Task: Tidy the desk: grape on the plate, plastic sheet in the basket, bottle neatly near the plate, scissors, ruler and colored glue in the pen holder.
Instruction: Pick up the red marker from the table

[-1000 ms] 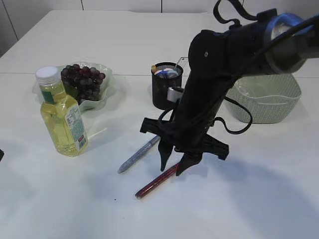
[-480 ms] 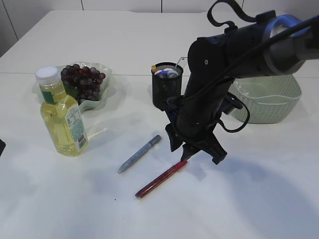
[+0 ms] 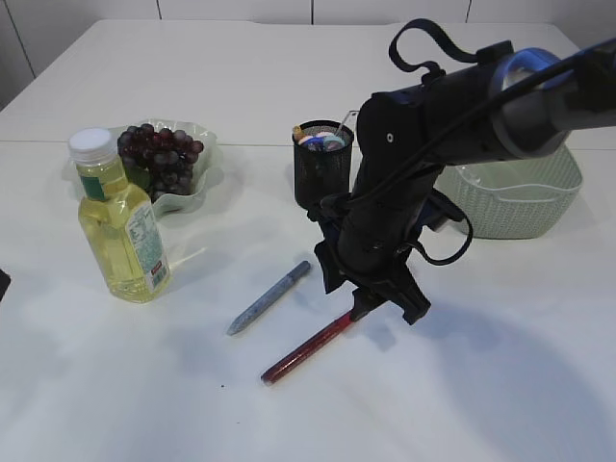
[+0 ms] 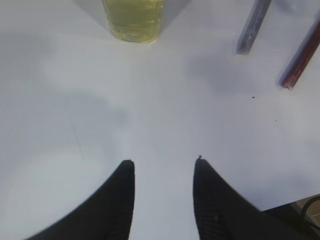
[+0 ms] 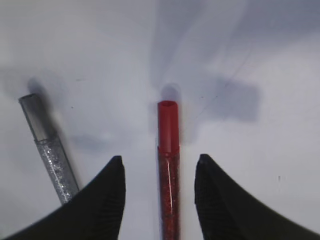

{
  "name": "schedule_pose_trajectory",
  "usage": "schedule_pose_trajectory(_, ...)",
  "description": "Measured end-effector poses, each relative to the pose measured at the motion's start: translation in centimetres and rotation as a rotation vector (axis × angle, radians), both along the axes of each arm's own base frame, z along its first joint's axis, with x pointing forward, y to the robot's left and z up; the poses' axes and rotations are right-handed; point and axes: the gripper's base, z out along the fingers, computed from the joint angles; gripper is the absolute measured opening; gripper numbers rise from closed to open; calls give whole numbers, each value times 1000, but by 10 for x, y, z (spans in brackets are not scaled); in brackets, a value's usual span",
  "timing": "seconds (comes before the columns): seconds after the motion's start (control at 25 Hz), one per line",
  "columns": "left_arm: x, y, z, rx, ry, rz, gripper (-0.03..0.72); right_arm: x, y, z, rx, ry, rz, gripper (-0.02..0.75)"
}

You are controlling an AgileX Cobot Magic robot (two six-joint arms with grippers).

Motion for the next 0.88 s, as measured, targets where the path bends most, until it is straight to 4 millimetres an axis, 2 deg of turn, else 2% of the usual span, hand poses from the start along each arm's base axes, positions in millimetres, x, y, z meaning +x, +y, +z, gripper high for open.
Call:
schedule_pose_trajectory(0.56, 0, 0, 0, 5, -4, -3, 289, 6, 4, -28, -25, 42, -10, 376)
schedule_pose_trajectory(0.88, 3, -1, 0, 1, -21, -1, 289, 7, 4, -35, -34, 55, -8, 376)
